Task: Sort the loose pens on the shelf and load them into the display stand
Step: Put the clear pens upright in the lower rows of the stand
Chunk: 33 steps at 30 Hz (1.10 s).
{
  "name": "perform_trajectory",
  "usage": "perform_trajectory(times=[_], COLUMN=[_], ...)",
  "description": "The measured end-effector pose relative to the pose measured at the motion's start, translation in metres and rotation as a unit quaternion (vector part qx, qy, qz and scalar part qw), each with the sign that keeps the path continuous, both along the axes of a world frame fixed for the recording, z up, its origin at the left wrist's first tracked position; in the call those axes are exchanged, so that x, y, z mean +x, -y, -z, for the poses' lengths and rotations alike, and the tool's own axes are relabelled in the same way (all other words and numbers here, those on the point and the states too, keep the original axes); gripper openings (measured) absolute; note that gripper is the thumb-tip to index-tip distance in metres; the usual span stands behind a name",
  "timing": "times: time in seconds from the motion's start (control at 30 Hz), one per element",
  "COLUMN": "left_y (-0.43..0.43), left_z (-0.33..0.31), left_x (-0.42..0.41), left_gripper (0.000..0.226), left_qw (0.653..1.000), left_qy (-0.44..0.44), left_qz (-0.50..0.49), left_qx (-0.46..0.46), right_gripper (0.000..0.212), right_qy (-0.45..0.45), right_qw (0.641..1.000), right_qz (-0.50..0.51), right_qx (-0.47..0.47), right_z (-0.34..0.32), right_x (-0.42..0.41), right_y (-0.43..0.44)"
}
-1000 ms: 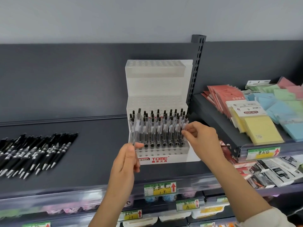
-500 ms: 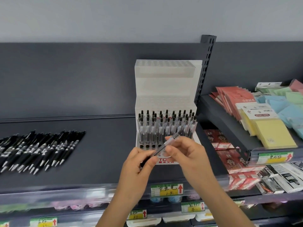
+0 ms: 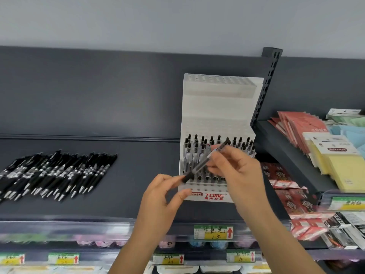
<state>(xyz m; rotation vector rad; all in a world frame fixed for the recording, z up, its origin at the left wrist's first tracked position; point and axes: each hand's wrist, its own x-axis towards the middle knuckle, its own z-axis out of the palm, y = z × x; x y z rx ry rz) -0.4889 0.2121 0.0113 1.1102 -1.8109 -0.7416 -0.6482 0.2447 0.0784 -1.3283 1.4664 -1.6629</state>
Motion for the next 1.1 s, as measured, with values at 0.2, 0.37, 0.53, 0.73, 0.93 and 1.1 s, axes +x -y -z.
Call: perform_trajectory(times=[0.2, 0.37, 0.53, 0.73, 0.93, 1.1], left_y=[0.005, 0.004, 0.003, -0.01, -0.03, -0.034], left_z=[0.017, 0.023, 0.025, 0.022, 0.018, 0.01], left_x=[0.033, 0.051, 0.062, 0.069, 0.097, 0.162], left_gripper=[0.021, 0.02, 0.023, 0.027, 0.036, 0.053], left_qw=[0.997, 0.992, 0.984, 0.977, 0.947, 0.903], left_qy=[0.033, 0.066, 0.114, 0.15, 0.257, 0.339], left_qz=[-0.072, -0.111, -0.134, -0.149, -0.187, -0.251], left_qx=[-0.003, -0.008, -0.015, -0.03, -0.054, -0.077], right_gripper=[0.014, 0.019, 0.023, 0.024, 0.022, 0.026], right_qy=[-0.229, -0.33, -0.348, -0.377, -0.312, -0.355], right_qw=[0.971, 0.941, 0.932, 0.919, 0.947, 0.933], right_qz=[0.063, 0.039, 0.046, 0.027, 0.071, 0.019], right_qx=[-0.007, 0.061, 0.091, 0.115, 0.014, -0.051], right_z=[-0.011, 0.0, 0.009, 0.015, 0.022, 0.031], right_x=[0.009, 0.018, 0.022, 0.02, 0.024, 0.074], right_y=[0.016, 0.027, 0.037, 0.04, 0.027, 0.014])
